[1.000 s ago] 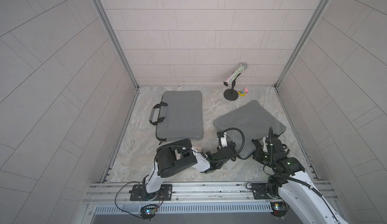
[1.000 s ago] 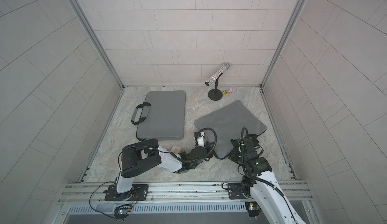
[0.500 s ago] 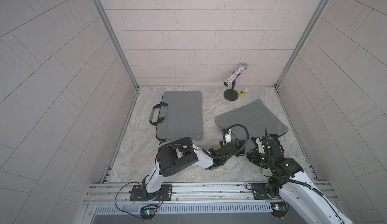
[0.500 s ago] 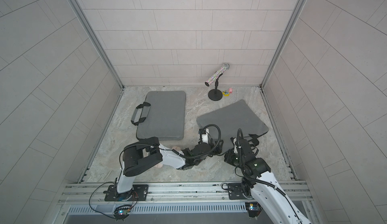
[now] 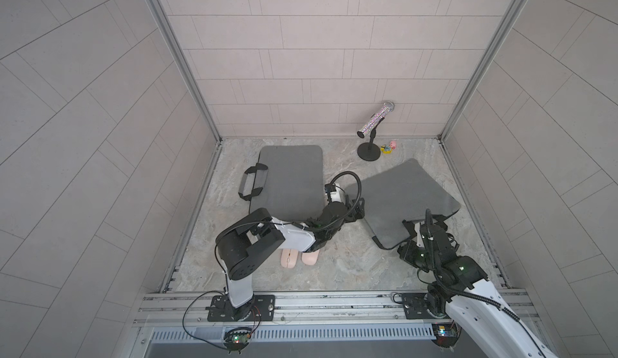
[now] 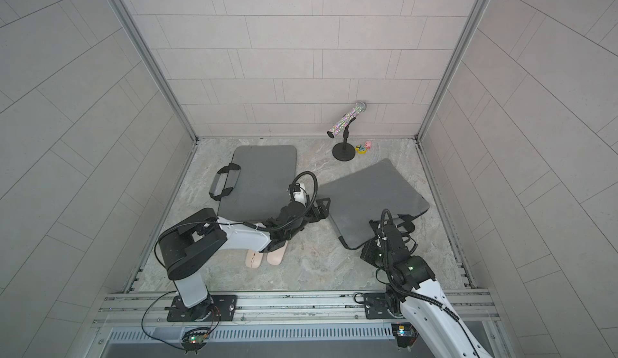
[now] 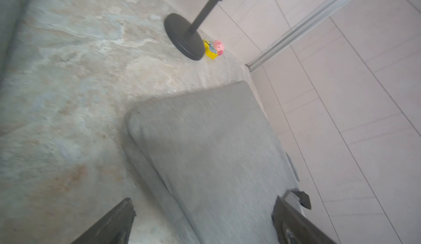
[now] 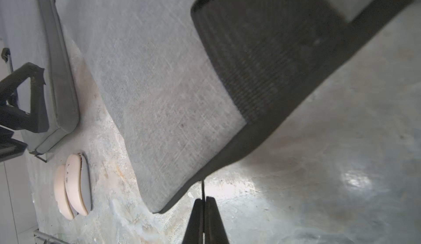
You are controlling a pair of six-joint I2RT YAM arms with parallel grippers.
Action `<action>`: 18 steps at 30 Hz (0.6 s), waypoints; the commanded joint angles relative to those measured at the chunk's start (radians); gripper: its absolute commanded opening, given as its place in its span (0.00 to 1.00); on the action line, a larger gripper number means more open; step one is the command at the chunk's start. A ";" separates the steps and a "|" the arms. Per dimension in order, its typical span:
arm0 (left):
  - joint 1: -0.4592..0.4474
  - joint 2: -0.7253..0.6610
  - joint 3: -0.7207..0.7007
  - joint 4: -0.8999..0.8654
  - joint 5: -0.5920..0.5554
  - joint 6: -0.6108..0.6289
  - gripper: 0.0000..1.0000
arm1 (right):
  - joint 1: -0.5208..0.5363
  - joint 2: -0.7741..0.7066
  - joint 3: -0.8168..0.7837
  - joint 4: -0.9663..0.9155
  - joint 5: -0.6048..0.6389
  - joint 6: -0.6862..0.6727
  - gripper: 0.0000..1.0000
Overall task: Put the mouse into the laptop bag
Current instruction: Unzip the zipper on the zippered laptop bag.
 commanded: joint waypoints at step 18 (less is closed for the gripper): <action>0.085 0.342 0.319 -0.169 0.185 -0.042 0.15 | 0.008 -0.059 -0.076 -0.001 0.000 0.167 0.00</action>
